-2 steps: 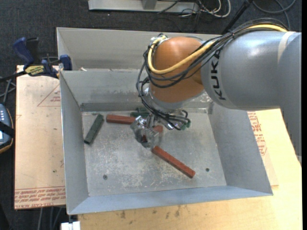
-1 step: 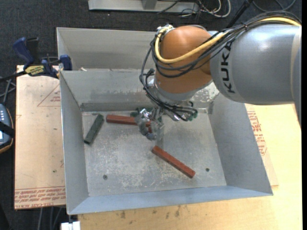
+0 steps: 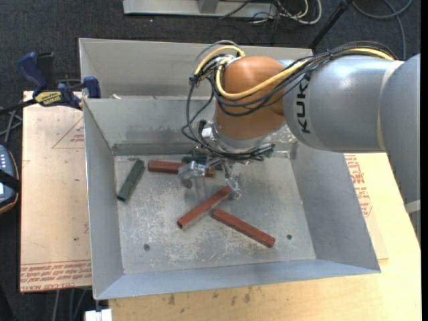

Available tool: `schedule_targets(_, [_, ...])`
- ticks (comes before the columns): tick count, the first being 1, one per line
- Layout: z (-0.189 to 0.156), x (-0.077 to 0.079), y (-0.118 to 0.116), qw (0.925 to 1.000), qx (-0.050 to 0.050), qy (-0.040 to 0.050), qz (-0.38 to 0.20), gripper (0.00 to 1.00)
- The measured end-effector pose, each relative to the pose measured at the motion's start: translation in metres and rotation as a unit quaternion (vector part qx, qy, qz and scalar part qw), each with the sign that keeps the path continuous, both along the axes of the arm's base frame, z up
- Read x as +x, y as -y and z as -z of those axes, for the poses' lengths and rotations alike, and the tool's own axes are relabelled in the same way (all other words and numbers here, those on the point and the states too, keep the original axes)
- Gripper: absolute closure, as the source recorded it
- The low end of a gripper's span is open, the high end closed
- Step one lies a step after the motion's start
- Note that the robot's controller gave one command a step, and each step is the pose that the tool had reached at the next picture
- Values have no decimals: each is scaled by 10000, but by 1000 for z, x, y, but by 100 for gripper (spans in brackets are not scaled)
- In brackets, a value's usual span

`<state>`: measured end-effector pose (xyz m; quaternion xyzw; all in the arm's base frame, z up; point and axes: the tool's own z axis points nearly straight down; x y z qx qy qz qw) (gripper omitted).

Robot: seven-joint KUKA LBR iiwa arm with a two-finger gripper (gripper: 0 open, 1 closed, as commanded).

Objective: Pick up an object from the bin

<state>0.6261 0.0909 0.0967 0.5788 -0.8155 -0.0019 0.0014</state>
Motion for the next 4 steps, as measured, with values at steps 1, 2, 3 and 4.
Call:
schedule_targets(1, [-5,1,-1,10000,10,25,-2,0])
schedule_targets(2, [26,-42,1,9909,10,23,-1345,100])
schedule_targets(3, [26,-42,1,9909,11,24,-1345,100])
schedule_targets(4, [-14,-38,0,9917,12,-13,-1285,100])
